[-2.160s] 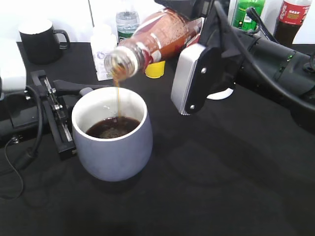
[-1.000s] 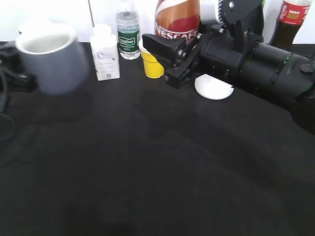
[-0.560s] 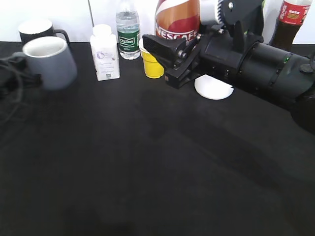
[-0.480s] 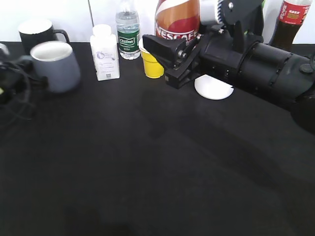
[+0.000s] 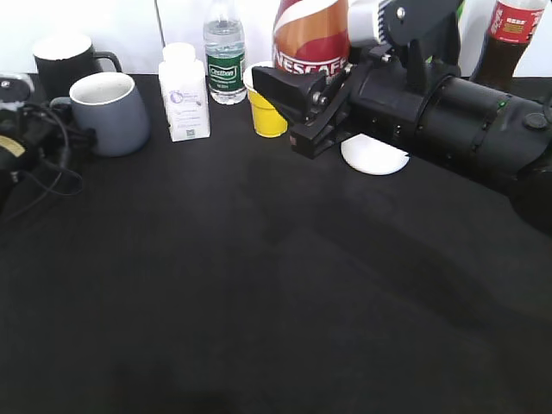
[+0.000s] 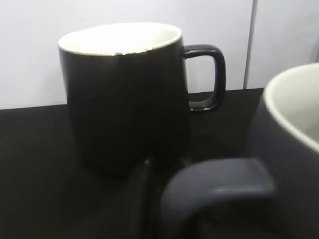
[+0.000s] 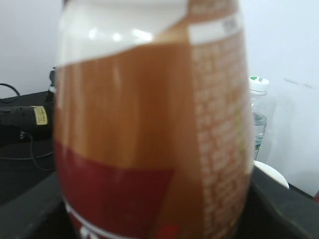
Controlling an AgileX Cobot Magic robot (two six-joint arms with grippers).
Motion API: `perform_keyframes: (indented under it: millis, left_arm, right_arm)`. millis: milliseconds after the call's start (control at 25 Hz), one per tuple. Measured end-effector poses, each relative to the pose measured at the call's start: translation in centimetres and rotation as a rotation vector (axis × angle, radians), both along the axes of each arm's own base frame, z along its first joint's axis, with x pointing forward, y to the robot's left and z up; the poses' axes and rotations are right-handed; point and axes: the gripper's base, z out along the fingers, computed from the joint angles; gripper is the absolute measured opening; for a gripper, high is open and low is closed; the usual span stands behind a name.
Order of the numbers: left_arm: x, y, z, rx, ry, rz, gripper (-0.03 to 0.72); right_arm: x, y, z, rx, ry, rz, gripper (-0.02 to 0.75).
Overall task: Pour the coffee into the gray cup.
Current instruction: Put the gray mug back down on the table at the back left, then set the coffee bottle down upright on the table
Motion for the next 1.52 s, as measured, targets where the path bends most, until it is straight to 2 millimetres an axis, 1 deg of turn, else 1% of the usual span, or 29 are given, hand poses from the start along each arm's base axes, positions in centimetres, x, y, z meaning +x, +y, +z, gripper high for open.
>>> perform_keyframes:
  millis: [80, 200, 320, 440, 520, 560, 640, 720, 800, 880, 960, 1000, 1080, 1160, 1360, 1440, 1520]
  left_arm:
    - [-0.8, 0.1, -0.4, -0.007, -0.002, 0.004, 0.288]
    - [-2.7, 0.1, 0.0, -0.009, 0.013, 0.004, 0.312]
    - [-5.8, 0.3, 1.5, -0.007, 0.033, 0.004, 0.320]
    - [-9.0, -0.6, 3.5, -0.004, 0.038, -0.030, 0.320]
    - [-10.8, -0.9, 4.5, -0.003, 0.029, -0.045, 0.320]
    - [-11.5, -0.9, 4.9, -0.003, 0.028, -0.046, 0.320]
    - [-12.8, -0.8, 5.2, 0.004, 0.056, -0.048, 0.320]
    - [-13.5, -0.8, 5.5, 0.005, 0.063, -0.057, 0.320]
    - [-13.5, -0.8, 5.7, -0.001, 0.059, -0.058, 0.320]
    - [-13.6, -1.0, 5.9, -0.018, 0.058, -0.077, 0.320]
    - [-13.7, -1.5, 5.8, -0.022, 0.063, -0.129, 0.320]
    - [-13.7, -1.6, 5.8, -0.021, 0.066, -0.143, 0.320]
    - [-13.8, -1.7, 5.8, -0.012, 0.067, -0.163, 0.320]
    - [-13.8, -1.8, 5.7, -0.007, 0.071, -0.174, 0.320]
    - [-13.9, -2.0, 5.5, 0.009, 0.090, -0.195, 0.320]
    - [-13.9, -2.0, 5.5, 0.011, 0.090, -0.199, 0.320]
    - [-13.9, -2.0, 5.5, 0.012, 0.090, -0.202, 0.320]
  right_arm:
    - [0.0, 0.0, 0.0, 0.001, -0.001, 0.000, 0.533]
    - [0.0, 0.0, 0.0, 0.001, -0.001, 0.000, 0.533]
    - [0.1, -0.1, 0.1, 0.017, 0.011, -0.020, 0.533]
    - [0.8, -0.8, 0.3, 0.084, 0.051, -0.127, 0.533]
    - [1.2, -1.6, 0.8, 0.082, 0.026, -0.216, 0.533]
    - [1.5, -2.3, 1.1, 0.091, 0.027, -0.282, 0.533]
    - [2.4, -4.5, 1.7, 0.090, 0.019, -0.383, 0.533]
    - [3.9, -8.2, 2.1, 0.084, 0.021, -0.506, 0.533]
    - [5.2, -12.0, 1.6, 0.056, 0.064, -0.601, 0.533]
    - [5.9, -15.3, 1.3, 0.031, 0.085, -0.676, 0.533]
    - [6.2, -18.0, 1.3, 0.045, 0.092, -0.758, 0.533]
    - [6.4, -18.8, 1.0, 0.050, 0.098, -0.782, 0.533]
    - [7.1, -19.0, -0.3, 0.053, 0.108, -0.786, 0.533]
    - [8.1, -19.0, -2.3, 0.054, 0.118, -0.781, 0.533]
    - [12.7, -18.8, -6.6, 0.050, 0.144, -0.777, 0.533]
    - [14.0, -18.8, -8.5, 0.057, 0.140, -0.774, 0.533]
    - [14.7, -18.7, -10.8, 0.053, 0.158, -0.772, 0.533]
